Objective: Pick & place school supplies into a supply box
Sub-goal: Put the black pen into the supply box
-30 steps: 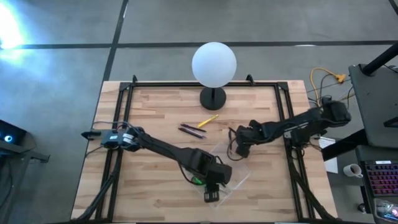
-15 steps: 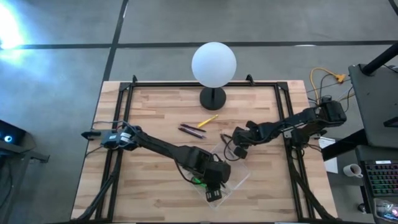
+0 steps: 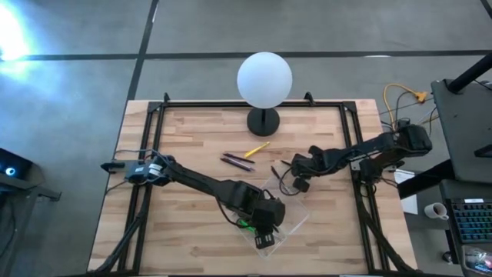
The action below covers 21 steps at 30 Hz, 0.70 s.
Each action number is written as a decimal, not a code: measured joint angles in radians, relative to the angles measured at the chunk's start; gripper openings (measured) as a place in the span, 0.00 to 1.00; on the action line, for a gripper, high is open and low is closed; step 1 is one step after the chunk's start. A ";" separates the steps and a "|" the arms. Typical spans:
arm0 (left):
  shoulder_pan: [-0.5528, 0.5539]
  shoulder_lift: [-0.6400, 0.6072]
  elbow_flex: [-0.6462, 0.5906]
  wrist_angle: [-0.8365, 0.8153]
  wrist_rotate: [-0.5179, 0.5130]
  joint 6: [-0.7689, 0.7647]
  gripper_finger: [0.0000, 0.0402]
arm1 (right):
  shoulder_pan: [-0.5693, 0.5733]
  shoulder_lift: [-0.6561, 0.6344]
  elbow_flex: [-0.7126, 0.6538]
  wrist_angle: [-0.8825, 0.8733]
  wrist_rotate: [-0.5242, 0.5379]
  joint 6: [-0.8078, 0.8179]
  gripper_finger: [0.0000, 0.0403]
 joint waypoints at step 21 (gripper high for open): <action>-0.030 -0.041 0.000 -0.138 -0.118 -0.141 0.36 | 0.017 -0.507 0.006 0.044 -0.312 0.301 0.03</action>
